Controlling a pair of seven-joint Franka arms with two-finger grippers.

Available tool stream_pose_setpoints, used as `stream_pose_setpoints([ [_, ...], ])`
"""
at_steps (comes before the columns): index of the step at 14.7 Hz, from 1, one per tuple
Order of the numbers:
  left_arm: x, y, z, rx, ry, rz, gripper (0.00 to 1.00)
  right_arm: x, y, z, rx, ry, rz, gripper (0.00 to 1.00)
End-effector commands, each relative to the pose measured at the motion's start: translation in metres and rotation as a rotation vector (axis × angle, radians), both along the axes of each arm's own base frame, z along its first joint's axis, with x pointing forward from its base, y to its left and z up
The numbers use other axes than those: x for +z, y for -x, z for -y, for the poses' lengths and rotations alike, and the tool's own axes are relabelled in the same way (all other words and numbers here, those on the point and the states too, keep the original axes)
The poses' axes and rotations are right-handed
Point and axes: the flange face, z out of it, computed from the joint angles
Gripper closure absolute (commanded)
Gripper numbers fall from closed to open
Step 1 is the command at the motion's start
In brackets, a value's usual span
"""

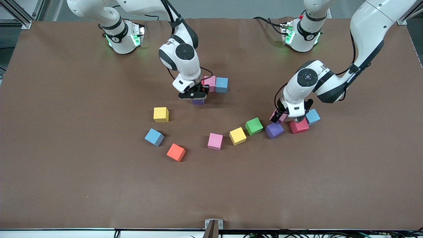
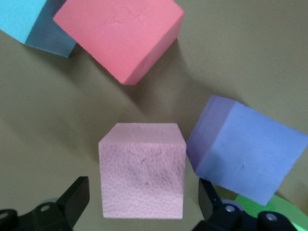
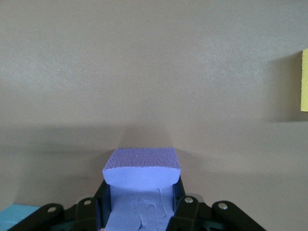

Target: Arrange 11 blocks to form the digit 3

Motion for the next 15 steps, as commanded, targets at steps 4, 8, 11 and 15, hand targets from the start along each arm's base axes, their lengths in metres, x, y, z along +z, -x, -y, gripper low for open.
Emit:
stream_pose_setpoints([
  [4, -0.002, -0.008, -0.002, -0.01, 0.0, 0.027, 0.0, 0.005, 0.01, 0.001, -0.028, 0.008, -0.007, 1.0],
  [8, -0.008, -0.01, -0.01, -0.005, -0.008, 0.023, 0.12, 0.008, 0.011, -0.002, -0.041, 0.045, -0.036, 1.0],
  [11, -0.007, -0.012, -0.01, -0.003, -0.006, 0.025, 0.23, 0.011, 0.01, -0.005, -0.041, 0.038, -0.03, 1.0],
  [15, -0.004, -0.015, -0.01, 0.047, -0.005, 0.032, 0.53, 0.018, 0.004, -0.012, -0.059, 0.015, -0.014, 1.0],
])
